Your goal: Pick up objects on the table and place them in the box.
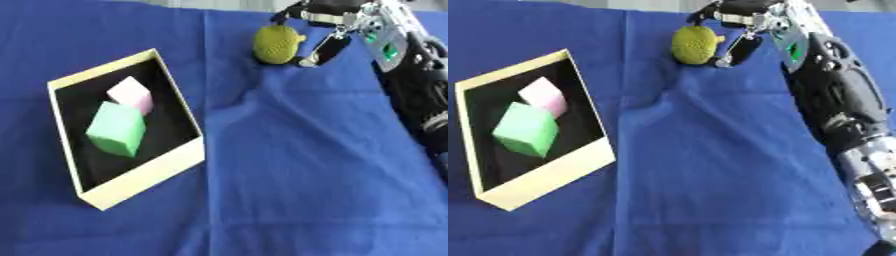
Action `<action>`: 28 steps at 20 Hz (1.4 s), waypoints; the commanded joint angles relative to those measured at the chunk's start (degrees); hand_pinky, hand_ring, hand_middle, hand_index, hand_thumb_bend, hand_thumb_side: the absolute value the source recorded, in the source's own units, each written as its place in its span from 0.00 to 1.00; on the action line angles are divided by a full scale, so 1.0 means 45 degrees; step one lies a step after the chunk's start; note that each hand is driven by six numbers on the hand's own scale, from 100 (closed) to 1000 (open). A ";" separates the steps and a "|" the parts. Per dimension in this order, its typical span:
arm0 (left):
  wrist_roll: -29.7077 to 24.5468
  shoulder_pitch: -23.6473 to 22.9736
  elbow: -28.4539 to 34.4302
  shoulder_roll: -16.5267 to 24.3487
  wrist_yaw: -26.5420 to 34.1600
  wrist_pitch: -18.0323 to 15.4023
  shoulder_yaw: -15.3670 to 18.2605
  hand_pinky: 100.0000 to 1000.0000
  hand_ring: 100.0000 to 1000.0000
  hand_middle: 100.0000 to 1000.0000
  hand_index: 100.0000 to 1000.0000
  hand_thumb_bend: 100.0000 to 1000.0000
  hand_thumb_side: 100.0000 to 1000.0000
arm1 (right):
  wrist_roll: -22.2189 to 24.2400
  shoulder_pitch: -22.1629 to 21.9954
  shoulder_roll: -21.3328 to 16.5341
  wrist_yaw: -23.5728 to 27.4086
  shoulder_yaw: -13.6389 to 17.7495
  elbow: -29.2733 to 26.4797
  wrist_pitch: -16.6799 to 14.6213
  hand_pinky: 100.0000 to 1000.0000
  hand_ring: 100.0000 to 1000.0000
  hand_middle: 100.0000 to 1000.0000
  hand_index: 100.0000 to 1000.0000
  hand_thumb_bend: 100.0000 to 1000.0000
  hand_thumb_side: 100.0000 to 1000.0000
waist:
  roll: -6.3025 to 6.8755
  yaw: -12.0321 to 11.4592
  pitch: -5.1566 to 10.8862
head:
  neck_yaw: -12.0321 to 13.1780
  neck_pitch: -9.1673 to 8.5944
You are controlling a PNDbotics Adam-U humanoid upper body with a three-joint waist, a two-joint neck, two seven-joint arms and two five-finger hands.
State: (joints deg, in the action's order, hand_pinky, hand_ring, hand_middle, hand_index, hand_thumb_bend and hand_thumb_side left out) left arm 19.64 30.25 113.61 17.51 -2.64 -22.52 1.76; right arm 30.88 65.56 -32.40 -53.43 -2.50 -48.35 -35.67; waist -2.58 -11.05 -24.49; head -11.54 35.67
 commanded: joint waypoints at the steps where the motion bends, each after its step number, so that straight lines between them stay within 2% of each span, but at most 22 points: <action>1: -0.0067 0.0196 0.0218 0.0138 0.0061 0.0028 0.0072 0.67 0.84 0.77 0.80 0.08 0.61 | 0.0086 0.0314 -0.0187 -0.0541 0.0110 0.0096 -0.0526 0.89 0.93 0.78 0.97 0.26 0.06 | 0.0058 -0.0030 0.0221 | -0.0056 -0.0228; 8: -0.0111 0.0236 0.0218 0.0118 0.0102 0.0066 0.0069 0.67 0.84 0.77 0.79 0.07 0.61 | -0.0898 0.0406 -0.0112 -0.1073 0.0212 0.0218 -0.0110 0.86 0.89 0.71 0.94 0.23 0.05 | 0.0055 -0.0118 0.0092 | -0.0178 -0.0365; 11: -0.0132 0.0201 0.0218 0.0113 0.0101 0.0109 0.0072 0.67 0.84 0.77 0.79 0.08 0.61 | -0.1305 0.0402 -0.0058 -0.0772 0.0228 0.0269 0.0169 0.85 0.86 0.59 0.85 0.04 0.06 | 0.0065 -0.0104 0.0105 | -0.0168 -0.0313; 12: -0.0136 0.0194 0.0218 0.0117 0.0100 0.0105 0.0073 0.67 0.84 0.77 0.79 0.08 0.61 | -0.1330 0.0414 -0.0061 -0.0574 0.0224 0.0231 0.0241 0.85 0.86 0.58 0.84 0.05 0.03 | 0.0070 -0.0097 0.0116 | -0.0157 -0.0280; 13: -0.0138 0.0188 0.0218 0.0119 0.0103 0.0106 0.0073 0.67 0.84 0.77 0.79 0.07 0.61 | -0.1328 0.0440 -0.0068 -0.0385 0.0223 0.0168 0.0326 0.84 0.84 0.53 0.79 0.00 0.01 | 0.0071 -0.0085 0.0129 | -0.0147 -0.0247; 16: -0.0166 0.0198 0.0218 0.0080 0.0119 0.0126 0.0047 0.67 0.84 0.77 0.79 0.07 0.61 | -0.1610 0.0505 -0.0109 -0.0265 0.0183 -0.0044 0.0859 0.80 0.77 0.42 0.69 0.00 0.00 | 0.0058 -0.0062 0.0159 | -0.0151 -0.0263; 21: -0.0214 0.0242 0.0218 0.0020 0.0169 0.0138 0.0011 0.67 0.84 0.77 0.80 0.07 0.62 | -0.3250 0.0404 0.0024 -0.1116 -0.0074 -0.0032 0.1667 0.73 0.61 0.23 0.50 0.00 0.00 | 0.0067 -0.0097 0.0170 | -0.0174 -0.0342; 23: -0.0227 0.0242 0.0218 0.0009 0.0176 0.0148 0.0006 0.67 0.84 0.77 0.80 0.07 0.62 | -0.3652 0.0381 0.0076 -0.1228 -0.0146 0.0065 0.1729 0.73 0.59 0.21 0.48 0.05 0.00 | 0.0065 -0.0097 0.0176 | -0.0183 -0.0335; 28: -0.0240 0.0224 0.0218 0.0019 0.0178 0.0174 0.0000 0.66 0.84 0.77 0.80 0.07 0.62 | -0.4002 0.0346 0.0058 -0.0881 -0.0220 -0.0090 0.1553 0.72 0.57 0.18 0.46 0.02 0.00 | 0.0056 -0.0066 0.0243 | -0.0191 -0.0197</action>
State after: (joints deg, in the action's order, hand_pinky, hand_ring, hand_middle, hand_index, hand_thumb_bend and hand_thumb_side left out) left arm 18.72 30.53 113.61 16.98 -2.09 -21.69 1.63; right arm 13.35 66.04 -30.93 -57.89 -3.59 -47.62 -28.50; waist -2.56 -11.37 -25.14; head -12.32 34.80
